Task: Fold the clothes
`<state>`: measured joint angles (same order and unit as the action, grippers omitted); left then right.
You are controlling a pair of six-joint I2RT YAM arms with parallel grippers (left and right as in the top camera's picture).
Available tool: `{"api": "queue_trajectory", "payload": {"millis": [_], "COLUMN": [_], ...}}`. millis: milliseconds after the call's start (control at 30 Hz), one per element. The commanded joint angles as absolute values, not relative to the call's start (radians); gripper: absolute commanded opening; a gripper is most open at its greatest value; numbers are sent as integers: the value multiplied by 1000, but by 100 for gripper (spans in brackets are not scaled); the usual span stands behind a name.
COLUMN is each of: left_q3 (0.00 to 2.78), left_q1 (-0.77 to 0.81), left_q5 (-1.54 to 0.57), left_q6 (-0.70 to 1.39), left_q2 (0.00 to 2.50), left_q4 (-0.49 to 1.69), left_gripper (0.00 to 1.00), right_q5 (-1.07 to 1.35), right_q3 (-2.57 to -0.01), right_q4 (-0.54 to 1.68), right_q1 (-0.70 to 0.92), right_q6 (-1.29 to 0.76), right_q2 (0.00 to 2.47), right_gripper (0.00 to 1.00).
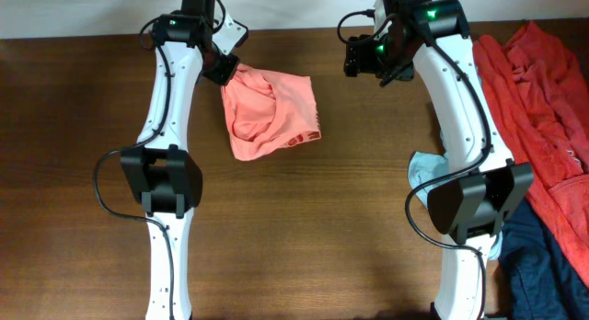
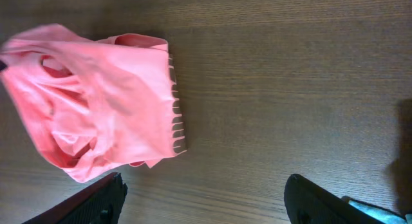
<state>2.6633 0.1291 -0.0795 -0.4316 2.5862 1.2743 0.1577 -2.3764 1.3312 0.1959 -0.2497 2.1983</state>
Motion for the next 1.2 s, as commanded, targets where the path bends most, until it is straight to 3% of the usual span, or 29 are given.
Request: {"api": "queue_trajectory", "payload": {"millis": [0, 133, 300, 700, 1167], "left_q3": [2685, 2759, 2814, 2809, 2808], "left_q1": [130, 127, 144, 291, 277], "left_q5": [31, 20, -391, -379, -325], "left_q6": [-375, -283, -285, -333, -175], "left_q2": [2586, 2576, 2585, 2675, 2743], "left_q4": [1282, 1314, 1371, 1412, 1457], "left_gripper": [69, 70, 63, 62, 60], "right_q5": [145, 145, 145, 122, 118], "right_q3": [-2369, -2369, -2369, -2369, -2369], "right_q4": [1330, 1331, 1322, 1332, 1340], "right_q1": [196, 196, 195, 195, 195], "right_q6": [-241, -240, -241, -241, -240], "right_q2": [2200, 2200, 2200, 2200, 2200], "right_gripper": [84, 84, 84, 84, 84]}}
